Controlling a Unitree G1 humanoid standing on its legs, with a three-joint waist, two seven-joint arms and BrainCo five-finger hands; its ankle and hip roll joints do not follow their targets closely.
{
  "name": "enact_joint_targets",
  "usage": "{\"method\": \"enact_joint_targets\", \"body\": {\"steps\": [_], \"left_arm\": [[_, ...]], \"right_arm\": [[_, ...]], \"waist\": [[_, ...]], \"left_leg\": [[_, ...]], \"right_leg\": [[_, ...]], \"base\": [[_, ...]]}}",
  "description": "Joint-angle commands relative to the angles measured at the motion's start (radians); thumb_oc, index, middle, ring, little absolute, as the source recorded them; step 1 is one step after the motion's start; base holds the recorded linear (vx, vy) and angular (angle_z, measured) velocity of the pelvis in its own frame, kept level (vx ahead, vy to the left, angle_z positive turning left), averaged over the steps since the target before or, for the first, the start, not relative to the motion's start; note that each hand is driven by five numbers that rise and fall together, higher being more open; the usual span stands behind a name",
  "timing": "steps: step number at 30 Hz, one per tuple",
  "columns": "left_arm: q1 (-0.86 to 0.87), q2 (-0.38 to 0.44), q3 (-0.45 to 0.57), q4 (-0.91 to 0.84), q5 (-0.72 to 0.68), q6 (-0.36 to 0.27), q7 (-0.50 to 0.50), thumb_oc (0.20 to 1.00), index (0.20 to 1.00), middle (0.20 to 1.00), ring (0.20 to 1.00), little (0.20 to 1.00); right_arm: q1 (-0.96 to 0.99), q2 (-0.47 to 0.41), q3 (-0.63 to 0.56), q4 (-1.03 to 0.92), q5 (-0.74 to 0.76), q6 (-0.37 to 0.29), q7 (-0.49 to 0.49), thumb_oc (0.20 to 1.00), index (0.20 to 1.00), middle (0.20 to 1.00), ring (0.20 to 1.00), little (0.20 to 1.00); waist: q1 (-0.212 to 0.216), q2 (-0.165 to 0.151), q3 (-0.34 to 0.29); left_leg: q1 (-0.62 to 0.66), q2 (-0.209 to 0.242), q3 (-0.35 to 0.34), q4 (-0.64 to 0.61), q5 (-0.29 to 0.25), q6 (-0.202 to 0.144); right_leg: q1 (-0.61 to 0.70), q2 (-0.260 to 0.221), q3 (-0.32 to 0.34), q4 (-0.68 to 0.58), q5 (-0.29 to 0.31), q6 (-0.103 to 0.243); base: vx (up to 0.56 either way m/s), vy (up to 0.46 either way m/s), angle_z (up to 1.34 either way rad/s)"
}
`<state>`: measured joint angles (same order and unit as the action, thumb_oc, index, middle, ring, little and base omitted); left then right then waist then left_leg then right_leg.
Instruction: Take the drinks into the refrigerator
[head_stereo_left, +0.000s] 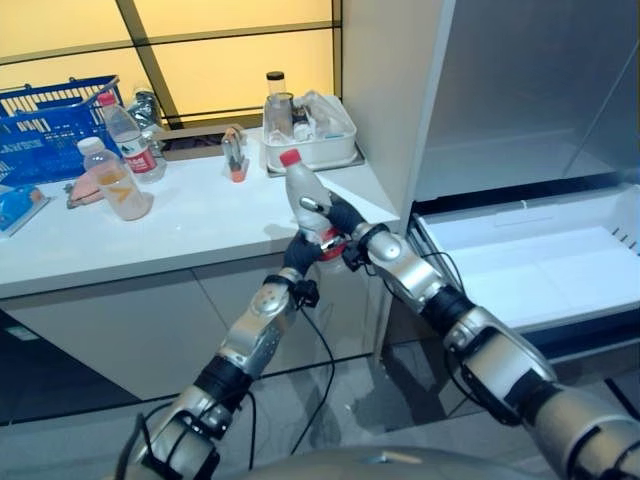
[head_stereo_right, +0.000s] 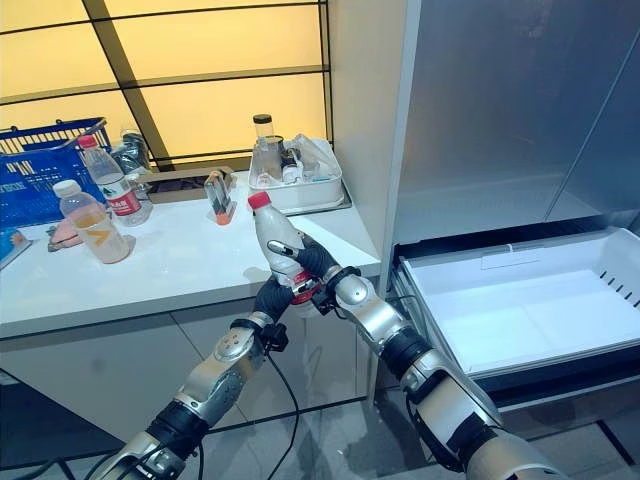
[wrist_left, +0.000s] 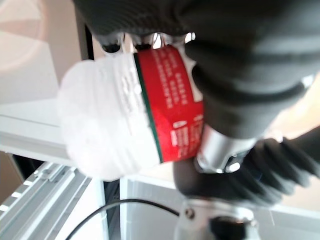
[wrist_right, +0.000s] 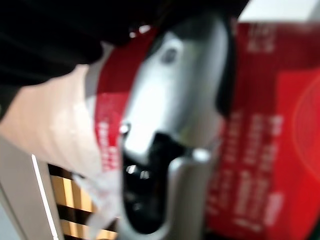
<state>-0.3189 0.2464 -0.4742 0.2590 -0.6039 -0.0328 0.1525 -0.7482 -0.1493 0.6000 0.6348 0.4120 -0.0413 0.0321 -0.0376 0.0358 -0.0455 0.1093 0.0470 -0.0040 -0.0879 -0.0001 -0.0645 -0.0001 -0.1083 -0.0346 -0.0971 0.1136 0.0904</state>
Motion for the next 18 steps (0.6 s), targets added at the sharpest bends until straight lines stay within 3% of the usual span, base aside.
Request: {"method": "enact_joint_targets", "body": {"steps": [1, 5, 6, 7, 9, 18], "left_arm": [[-0.332, -0.107, -0.096, -0.129, 0.024, -0.149, -0.062, 0.200, 0.200, 0.200, 0.200, 0.200], [-0.337, -0.119, -0.104, -0.119, 0.021, -0.147, -0.054, 0.200, 0.200, 0.200, 0.200, 0.200], [-0.339, -0.117, -0.103, -0.116, 0.023, -0.147, -0.053, 0.200, 0.200, 0.200, 0.200, 0.200], [-0.339, -0.117, -0.102, -0.116, 0.023, -0.147, -0.053, 0.200, 0.200, 0.200, 0.200, 0.200], [-0.339, -0.112, -0.100, -0.120, 0.027, -0.147, -0.059, 0.200, 0.200, 0.200, 0.200, 0.200], [-0.331, -0.106, -0.093, -0.115, 0.028, -0.149, -0.059, 0.200, 0.200, 0.200, 0.200, 0.200]], "right_arm": [[-0.089, 0.145, 0.052, 0.098, 0.140, -0.017, 0.003, 1.000, 1.000, 1.000, 1.000, 1.000], [-0.095, 0.154, 0.060, 0.093, 0.168, -0.016, -0.006, 1.000, 1.000, 1.000, 1.000, 1.000], [-0.106, 0.152, 0.068, 0.097, 0.127, -0.010, -0.005, 0.856, 0.856, 0.856, 0.856, 0.856], [-0.106, 0.152, 0.068, 0.097, 0.127, -0.010, -0.005, 0.799, 0.799, 0.799, 0.799, 0.799], [-0.112, 0.139, 0.084, 0.075, 0.080, -0.008, 0.003, 0.200, 0.200, 0.200, 0.200, 0.200], [-0.084, 0.094, 0.067, 0.053, 0.043, -0.011, 0.000, 0.200, 0.200, 0.200, 0.200, 0.200]], "waist": [[0.016, -0.047, -0.012], [0.018, -0.049, -0.009], [0.018, -0.050, -0.011], [0.018, -0.050, -0.010], [0.018, -0.051, -0.012], [0.017, -0.053, -0.013]], "left_leg": [[-0.032, -0.038, -0.016, 0.016, -0.052, 0.040], [-0.036, -0.041, -0.015, 0.017, -0.050, 0.040], [-0.037, -0.042, -0.014, 0.017, -0.051, 0.040], [-0.037, -0.042, -0.014, 0.017, -0.051, 0.040], [-0.036, -0.042, -0.013, 0.017, -0.051, 0.040], [-0.033, -0.043, -0.012, 0.018, -0.055, 0.041]], "right_leg": [[0.062, -0.028, 0.005, 0.022, -0.089, 0.027], [0.059, -0.030, 0.006, 0.022, -0.086, 0.028], [0.058, -0.031, 0.008, 0.021, -0.084, 0.029], [0.058, -0.031, 0.008, 0.021, -0.084, 0.029], [0.058, -0.031, 0.008, 0.021, -0.084, 0.030], [0.059, -0.033, 0.008, 0.022, -0.085, 0.032]], "base": [[0.00, 0.000, 0.00], [0.00, 0.000, 0.00], [0.00, 0.000, 0.00], [0.00, 0.000, 0.00], [0.00, 0.000, 0.00], [0.00, 0.000, 0.00]]}}
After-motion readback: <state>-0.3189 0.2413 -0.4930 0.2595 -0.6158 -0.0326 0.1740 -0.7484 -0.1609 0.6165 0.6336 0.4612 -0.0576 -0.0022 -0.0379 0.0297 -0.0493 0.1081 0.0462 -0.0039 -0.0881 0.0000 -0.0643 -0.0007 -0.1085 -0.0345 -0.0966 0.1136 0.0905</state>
